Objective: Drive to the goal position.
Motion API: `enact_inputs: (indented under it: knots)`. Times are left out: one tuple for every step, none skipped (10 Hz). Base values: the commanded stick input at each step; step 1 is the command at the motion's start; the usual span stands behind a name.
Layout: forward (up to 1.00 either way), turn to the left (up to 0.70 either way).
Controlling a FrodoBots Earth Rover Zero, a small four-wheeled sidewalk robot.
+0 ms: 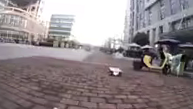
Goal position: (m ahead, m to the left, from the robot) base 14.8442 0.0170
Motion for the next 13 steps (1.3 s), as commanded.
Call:
enact_inputs:
  knots:
    - [0.7, -0.14]
    - [0.7, -0.14]
    - [0.7, -0.14]
    - [0.7, -0.14]
    - [0.7, -0.14]
    - [0.7, -0.14]
    - [0.7, -0.14]
    - [0.7, -0.14]
    - [0.7, -0.14]
    - [0.7, -0.14]
    - [0.7, -0.14]
    - [0.7, -0.14]
    - [0.7, -0.14]
